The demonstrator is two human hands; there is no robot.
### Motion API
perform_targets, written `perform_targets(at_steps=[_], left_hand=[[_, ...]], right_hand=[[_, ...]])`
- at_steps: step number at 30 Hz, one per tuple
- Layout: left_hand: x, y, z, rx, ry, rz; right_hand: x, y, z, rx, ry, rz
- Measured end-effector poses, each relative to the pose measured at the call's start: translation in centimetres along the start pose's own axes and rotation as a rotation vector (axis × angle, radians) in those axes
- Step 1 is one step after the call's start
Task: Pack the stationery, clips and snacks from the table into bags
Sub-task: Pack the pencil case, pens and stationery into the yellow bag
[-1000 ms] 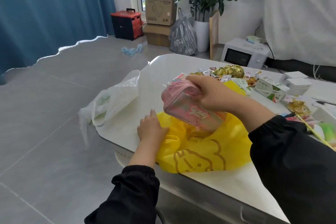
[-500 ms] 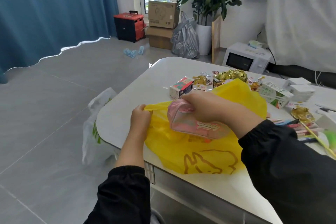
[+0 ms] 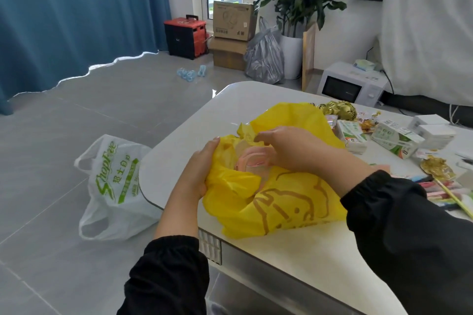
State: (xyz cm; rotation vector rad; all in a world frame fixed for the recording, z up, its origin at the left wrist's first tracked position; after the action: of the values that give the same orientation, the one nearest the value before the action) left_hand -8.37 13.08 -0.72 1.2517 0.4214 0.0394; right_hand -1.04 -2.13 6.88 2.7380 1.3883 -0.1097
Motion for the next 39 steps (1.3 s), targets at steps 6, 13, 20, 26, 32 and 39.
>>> perform_targets(at_steps=[6,13,20,26,32,39], left_hand=[[-0.2,0.1,0.5,0.042,0.137,0.109],[-0.4,0.5,1.8,0.041,0.108,0.206],[-0.4,0.4,2.4,0.001,-0.145,0.123],[-0.1,0.6,1.7,0.834,0.069,0.274],[-0.6,1.0,1.4,0.985,0.200,0.241],[-0.2,0.5,2.4,0.932,0.110,0.249]], right_hand=[[-1.1,1.1,3.0,-0.045,-0.191,0.038],[-1.4,-0.3,0.6,-0.095,-0.010,-0.072],[-0.6,-1.9,0.7,-0.388,0.007,-0.033],[-1.1,-0.1,3.0,-0.359,-0.042,0.067],[-4.3,3.0,1.2,-0.373,-0.123,0.292],[-7.6,6.0,5.2,-0.184,-0.307,0.278]])
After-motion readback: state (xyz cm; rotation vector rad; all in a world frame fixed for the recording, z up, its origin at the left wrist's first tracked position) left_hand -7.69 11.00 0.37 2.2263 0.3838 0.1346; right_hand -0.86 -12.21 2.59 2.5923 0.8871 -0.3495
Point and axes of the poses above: each hand's wrist, its own x-axis towards the middle knuckle, its own z-axis out of the palm, y = z × x, the point moved 6 cm from there along x, towards the middle knuckle, and after that the axes turned 9 degrees about -y, right-handed, at the moved point
